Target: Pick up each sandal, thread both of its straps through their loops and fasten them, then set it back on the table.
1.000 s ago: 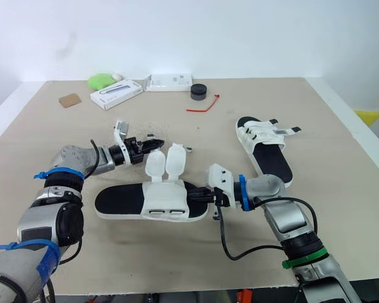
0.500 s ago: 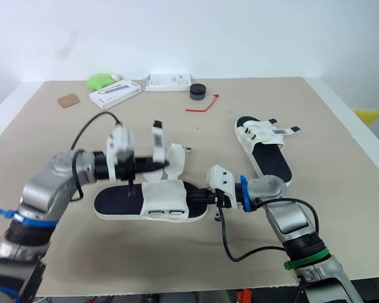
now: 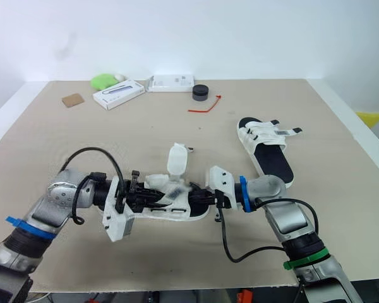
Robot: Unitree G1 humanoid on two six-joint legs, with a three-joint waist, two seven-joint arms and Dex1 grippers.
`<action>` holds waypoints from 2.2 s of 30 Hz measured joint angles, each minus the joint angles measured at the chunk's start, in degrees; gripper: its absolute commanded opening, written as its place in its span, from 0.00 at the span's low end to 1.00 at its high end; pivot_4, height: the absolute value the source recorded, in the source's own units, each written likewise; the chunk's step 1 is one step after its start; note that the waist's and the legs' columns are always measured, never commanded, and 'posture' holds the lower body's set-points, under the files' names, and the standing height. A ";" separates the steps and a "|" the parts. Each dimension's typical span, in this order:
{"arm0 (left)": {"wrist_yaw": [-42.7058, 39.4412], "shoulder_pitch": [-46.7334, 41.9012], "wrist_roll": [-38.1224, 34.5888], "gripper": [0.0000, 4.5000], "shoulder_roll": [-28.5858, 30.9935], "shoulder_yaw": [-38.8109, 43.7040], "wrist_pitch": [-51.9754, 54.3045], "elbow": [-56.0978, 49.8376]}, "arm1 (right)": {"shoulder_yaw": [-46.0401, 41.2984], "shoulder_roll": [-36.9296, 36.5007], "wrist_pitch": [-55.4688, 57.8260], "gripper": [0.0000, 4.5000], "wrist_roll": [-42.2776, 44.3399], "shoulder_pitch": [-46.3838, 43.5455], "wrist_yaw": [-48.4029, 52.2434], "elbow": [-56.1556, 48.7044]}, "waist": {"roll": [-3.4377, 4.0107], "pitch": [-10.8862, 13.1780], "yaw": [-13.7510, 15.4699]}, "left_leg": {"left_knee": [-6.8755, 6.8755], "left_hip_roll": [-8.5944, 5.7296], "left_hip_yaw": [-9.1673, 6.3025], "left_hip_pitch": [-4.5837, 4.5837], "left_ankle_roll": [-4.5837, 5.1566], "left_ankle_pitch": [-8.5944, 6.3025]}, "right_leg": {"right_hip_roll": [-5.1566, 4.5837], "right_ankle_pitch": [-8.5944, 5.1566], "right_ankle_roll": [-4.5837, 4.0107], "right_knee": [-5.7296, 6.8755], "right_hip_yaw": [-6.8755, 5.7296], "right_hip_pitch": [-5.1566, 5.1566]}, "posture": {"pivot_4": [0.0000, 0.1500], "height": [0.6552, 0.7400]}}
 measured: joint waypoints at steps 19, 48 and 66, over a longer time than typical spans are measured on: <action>2.66 1.82 -12.96 0.53 7.41 -4.49 7.77 -3.99 | 0.29 0.83 -0.18 0.00 -0.16 -1.94 1.29 2.26 | 0.00 0.00 -0.14 | 0.00 0.10 0.25 0.09 0.10 -0.06 | 0.06 0.06 0.13 -0.03 0.10 -0.11 | 1.00 1.00; -1.41 34.49 -51.68 0.99 23.70 14.77 76.72 -34.45 | 1.44 1.22 -2.00 0.00 -0.44 -2.99 2.42 4.01 | -0.08 0.13 -1.23 | -0.02 0.41 0.38 0.12 0.17 -0.19 | 0.46 -0.13 -0.15 0.07 0.13 -0.29 | 1.00 1.00; 12.90 24.02 -71.10 0.99 13.13 12.33 107.07 -34.05 | 1.55 1.41 -2.18 0.00 -0.50 -3.06 2.39 4.05 | -0.18 0.19 -1.32 | -0.02 0.45 0.34 0.19 0.12 -0.22 | 0.55 -0.13 -0.19 0.08 0.20 -0.25 | 1.00 1.00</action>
